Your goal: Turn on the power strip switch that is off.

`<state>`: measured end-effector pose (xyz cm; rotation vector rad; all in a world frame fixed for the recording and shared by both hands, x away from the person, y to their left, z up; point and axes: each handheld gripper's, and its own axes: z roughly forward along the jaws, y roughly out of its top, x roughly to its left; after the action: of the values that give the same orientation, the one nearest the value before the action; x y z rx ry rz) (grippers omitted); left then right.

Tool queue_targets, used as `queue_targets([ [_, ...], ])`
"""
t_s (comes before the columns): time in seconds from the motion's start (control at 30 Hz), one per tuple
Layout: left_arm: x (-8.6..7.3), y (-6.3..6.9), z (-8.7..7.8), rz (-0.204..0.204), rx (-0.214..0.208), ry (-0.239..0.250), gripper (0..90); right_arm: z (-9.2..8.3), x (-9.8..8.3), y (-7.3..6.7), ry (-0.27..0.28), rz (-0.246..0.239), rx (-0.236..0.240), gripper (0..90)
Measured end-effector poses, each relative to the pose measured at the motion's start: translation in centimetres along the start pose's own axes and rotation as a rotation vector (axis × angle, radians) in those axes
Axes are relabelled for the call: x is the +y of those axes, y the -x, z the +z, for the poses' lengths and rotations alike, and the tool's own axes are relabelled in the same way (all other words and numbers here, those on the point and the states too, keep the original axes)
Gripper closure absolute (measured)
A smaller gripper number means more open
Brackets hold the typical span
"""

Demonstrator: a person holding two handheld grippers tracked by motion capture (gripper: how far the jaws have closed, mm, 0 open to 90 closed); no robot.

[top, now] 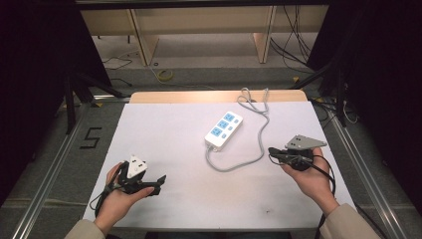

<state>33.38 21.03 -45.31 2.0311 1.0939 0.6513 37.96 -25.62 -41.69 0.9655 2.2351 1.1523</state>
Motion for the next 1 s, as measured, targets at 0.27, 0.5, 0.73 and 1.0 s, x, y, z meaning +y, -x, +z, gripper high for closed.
queue_targets([
  [0.27, 0.0, 0.1, 0.0, 0.001, -0.001, -0.002, 14.2, 0.5, 0.5, 0.0, -0.005, -0.002, 0.004, 90.0],
  [0.5, 0.0, 0.1, 0.0, 0.002, -0.001, -0.002, 14.2, 0.9, 0.9, 0.1, -0.007, -0.004, 0.008, 90.0],
  [0.73, 0.0, 0.1, 0.1, 0.001, -0.003, -0.003, 14.2, 1.5, 1.3, 0.0, -0.011, -0.011, 0.009, 90.0],
  [1.0, 0.0, 0.1, 0.1, 0.004, -0.004, -0.003, 14.1, 2.0, 1.8, -0.1, -0.021, -0.016, 0.016, 90.0],
])
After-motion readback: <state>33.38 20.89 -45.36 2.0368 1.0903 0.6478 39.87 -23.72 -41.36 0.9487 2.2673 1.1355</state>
